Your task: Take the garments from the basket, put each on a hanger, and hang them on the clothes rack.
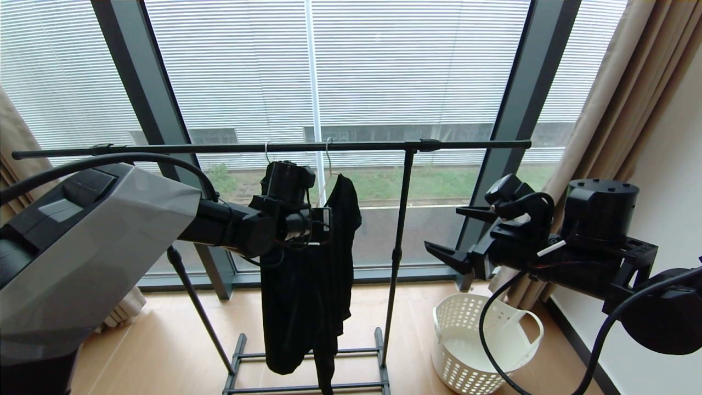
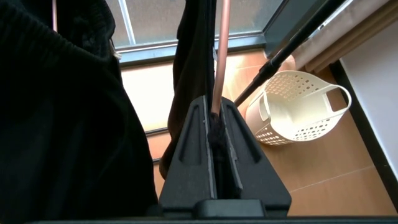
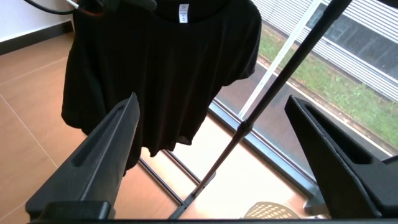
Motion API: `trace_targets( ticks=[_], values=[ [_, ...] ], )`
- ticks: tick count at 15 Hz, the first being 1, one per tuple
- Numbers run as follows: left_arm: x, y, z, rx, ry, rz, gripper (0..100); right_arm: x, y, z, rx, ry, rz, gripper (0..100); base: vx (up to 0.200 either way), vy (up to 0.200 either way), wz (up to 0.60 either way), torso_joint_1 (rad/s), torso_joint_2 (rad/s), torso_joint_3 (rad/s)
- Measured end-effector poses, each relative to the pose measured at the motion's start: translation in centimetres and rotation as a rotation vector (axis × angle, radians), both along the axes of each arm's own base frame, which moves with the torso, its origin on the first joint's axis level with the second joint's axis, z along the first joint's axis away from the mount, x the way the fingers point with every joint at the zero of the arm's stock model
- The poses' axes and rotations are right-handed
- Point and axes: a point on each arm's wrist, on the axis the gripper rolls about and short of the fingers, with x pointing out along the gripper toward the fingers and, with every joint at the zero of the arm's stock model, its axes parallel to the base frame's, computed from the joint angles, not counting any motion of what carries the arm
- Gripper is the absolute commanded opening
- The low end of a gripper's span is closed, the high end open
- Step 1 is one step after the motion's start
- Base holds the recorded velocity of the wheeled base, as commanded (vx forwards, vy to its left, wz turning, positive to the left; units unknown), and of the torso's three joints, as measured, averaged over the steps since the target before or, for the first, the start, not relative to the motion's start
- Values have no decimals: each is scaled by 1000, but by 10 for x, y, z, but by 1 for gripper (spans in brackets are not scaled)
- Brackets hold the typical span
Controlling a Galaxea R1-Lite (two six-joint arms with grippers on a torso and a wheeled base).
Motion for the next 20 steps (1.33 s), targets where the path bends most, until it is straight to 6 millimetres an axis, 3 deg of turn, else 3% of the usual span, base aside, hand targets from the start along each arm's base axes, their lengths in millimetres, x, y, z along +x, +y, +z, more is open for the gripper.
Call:
trace_targets(
  ticks=[3,4,8,13,16,20],
  values=[
    [1,1,-1,-3,2,4,0,0,0,-1,-1,2,0,100,0,0,0,0,0,0],
    [0,1,-1,-8,4,7,100,0,0,-1,-1,2,0,100,0,0,0,0,0,0],
    [-3,2,0,-9,16,10,100,0,0,-1,-1,2,1,100,0,0,0,0,0,0],
    [-23,10,13,-5,21,5,100,-1,0,-1,-1,3,0,100,0,0,0,0,0,0],
    [-57,23,28,5,39,-2,100,-3,1,-1,2,8,10,100,0,0,0,0,0,0],
    [-120,50,42,22,69,-16,100,-26,-4,5,-7,-2,-24,100,0,0,0,0,0,0]
  ],
)
